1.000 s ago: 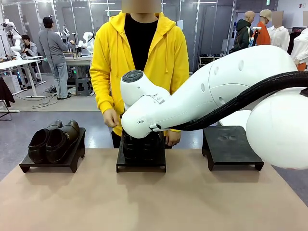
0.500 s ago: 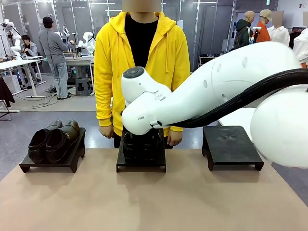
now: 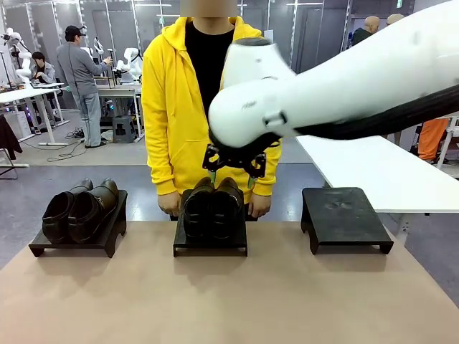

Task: Place the shoes on the stand as instructed by the person.
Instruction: Pick up another pair of Shoes and place it on the Shoes Stand indicated by the person.

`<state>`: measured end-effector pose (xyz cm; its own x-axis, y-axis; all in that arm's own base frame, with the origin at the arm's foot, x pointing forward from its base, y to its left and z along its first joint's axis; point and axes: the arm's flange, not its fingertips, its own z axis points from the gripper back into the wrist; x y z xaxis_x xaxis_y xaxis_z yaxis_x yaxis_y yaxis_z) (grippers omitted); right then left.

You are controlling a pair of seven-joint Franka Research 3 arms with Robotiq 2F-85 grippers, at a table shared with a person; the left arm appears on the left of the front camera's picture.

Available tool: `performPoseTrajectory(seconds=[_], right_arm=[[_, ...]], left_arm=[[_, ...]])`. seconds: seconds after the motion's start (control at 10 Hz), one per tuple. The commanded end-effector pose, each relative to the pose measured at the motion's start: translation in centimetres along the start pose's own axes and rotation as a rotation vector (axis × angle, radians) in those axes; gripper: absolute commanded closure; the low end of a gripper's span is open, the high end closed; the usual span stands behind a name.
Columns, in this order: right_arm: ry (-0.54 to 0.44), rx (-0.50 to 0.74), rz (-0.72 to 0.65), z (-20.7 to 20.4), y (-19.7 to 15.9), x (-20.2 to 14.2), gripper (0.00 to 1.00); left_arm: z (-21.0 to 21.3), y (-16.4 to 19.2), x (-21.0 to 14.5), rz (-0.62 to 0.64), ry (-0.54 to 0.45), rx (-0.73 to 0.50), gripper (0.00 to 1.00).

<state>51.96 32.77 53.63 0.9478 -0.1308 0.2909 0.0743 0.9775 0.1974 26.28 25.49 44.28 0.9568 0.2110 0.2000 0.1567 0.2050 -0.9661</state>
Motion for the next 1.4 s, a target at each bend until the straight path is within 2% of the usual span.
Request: performPoseTrajectory(seconds=[0.0,0.1,0.3,0.5,0.7,0.8,1.0,1.3], right_arm=[[0.141,0.199,-0.053,1.1,-8.0,-1.2,0.00],[0.189,0.310,-0.074,2.0,-11.9,-1.3,0.00],[0.214,0.474,-0.118,2.9,-19.3,-1.9,0.00],[0.255,0.667,-0.166,2.5,-26.4,-4.0,0.00],[0.221,0.741,-0.252,1.8,-31.4,-6.4,0.00],[0.201,0.763,-0.298,1.5,-33.5,-7.9,0.00],[0.191,0.771,-0.345,1.3,-34.9,-10.0,0.00],[0.220,0.738,-0.348,0.9,-35.8,-9.2,0.00]], left_arm=[[0.1,-0.2,-0.3,-0.012,0.014,-0.005,0.00],[0.1,-0.2,-0.3,-0.012,0.014,-0.005,0.00],[0.1,-0.2,-0.3,-0.012,0.014,-0.005,0.00],[0.1,-0.2,-0.3,-0.012,0.014,-0.005,0.00],[0.1,-0.2,-0.3,-0.012,0.014,-0.005,0.00],[0.1,-0.2,-0.3,-0.012,0.014,-0.005,0.00],[0.1,-0.2,-0.3,-0.012,0.014,-0.005,0.00],[0.1,-0.2,-0.3,-0.012,0.014,-0.005,0.00]])
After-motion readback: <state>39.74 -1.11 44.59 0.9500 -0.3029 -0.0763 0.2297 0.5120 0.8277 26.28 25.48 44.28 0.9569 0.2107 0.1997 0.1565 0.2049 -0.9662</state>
